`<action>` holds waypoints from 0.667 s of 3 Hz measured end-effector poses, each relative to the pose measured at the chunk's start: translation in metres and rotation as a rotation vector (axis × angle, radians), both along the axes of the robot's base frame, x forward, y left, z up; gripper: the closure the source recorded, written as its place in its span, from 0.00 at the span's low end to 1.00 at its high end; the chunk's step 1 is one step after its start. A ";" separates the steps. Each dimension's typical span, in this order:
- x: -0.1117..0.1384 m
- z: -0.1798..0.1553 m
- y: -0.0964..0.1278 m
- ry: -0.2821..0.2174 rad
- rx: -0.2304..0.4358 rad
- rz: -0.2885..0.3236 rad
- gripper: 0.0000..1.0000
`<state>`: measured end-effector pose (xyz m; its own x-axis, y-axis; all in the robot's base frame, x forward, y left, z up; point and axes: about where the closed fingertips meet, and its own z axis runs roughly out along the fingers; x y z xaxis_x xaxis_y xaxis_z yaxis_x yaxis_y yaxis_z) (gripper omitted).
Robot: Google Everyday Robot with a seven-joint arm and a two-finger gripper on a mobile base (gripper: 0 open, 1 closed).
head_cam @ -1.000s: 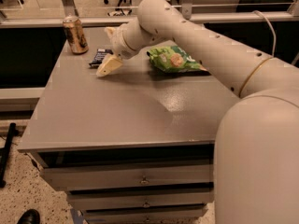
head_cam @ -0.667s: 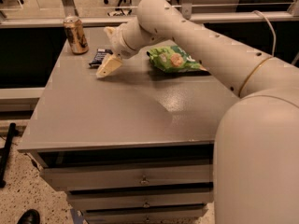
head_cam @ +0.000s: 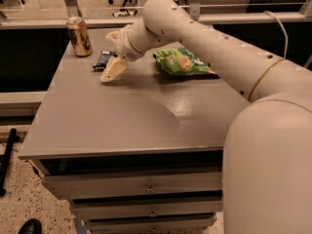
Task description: Move rxbar blueberry near orange can
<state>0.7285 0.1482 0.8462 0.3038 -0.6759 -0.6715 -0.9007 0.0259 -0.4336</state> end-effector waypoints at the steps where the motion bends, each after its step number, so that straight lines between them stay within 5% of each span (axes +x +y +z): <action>1: 0.000 0.000 0.000 0.000 0.000 0.000 0.41; 2: -0.020 0.022 -0.024 -0.014 0.074 -0.036 0.37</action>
Offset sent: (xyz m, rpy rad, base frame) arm -0.1343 -0.1876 0.1613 0.5041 -0.0996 -0.2511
